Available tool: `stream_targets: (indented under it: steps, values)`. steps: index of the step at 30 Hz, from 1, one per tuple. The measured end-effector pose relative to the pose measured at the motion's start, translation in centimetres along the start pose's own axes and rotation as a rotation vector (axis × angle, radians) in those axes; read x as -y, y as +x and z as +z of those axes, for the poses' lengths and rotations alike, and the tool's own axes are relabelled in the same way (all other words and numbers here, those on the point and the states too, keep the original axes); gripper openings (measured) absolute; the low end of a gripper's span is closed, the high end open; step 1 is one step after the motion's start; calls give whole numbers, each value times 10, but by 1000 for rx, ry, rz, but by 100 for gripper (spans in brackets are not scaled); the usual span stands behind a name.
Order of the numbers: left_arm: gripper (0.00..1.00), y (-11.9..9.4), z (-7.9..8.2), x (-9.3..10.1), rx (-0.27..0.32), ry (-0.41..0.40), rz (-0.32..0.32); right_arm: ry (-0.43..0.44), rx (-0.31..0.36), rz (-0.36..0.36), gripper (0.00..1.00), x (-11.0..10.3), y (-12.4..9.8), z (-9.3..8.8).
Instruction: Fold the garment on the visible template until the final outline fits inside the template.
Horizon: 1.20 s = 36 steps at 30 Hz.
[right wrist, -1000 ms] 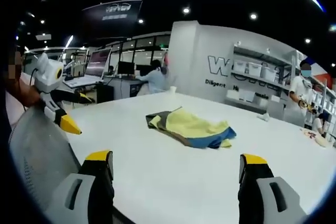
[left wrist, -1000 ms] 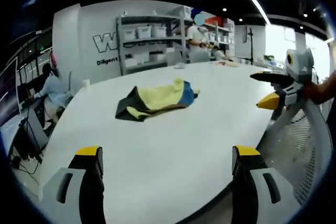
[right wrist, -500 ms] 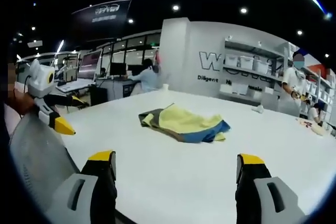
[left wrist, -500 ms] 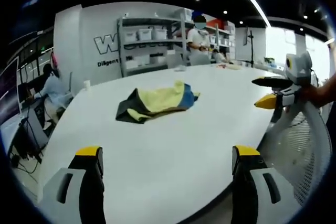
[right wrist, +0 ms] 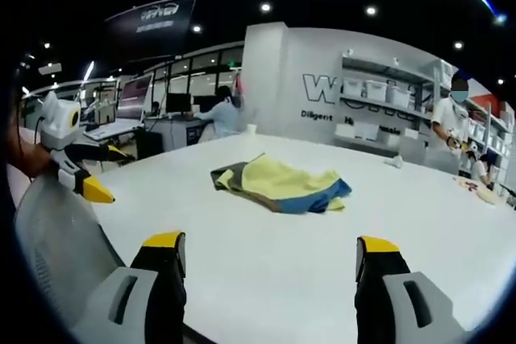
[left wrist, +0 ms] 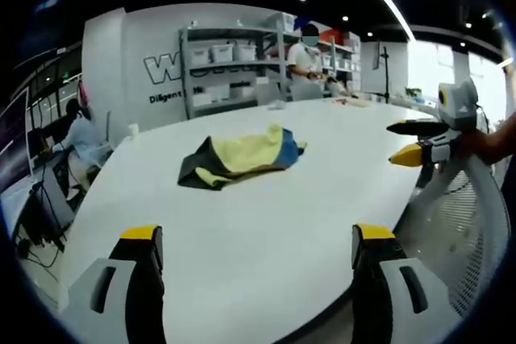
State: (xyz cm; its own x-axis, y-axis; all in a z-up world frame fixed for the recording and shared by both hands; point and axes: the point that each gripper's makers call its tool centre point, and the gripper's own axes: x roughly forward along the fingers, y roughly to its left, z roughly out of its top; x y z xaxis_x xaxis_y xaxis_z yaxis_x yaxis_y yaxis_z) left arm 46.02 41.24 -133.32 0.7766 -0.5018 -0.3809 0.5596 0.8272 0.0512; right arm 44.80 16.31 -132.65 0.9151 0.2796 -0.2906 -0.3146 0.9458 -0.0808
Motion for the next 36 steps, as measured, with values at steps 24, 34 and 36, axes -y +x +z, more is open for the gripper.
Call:
stream_targets:
  steps: [24, 34, 36]
  values:
    - [88, 0, 1, -5, 13, -15, 5, 15, -32, 17, 81, -4, 2, -5]
    - [86, 0, 1, -6, 16, -17, 4, 23, -44, 22, 77, -5, 2, -7]
    - [87, -1, 2, -6, 19, -17, 8, 13, -48, 32, 77, -6, 3, -8]
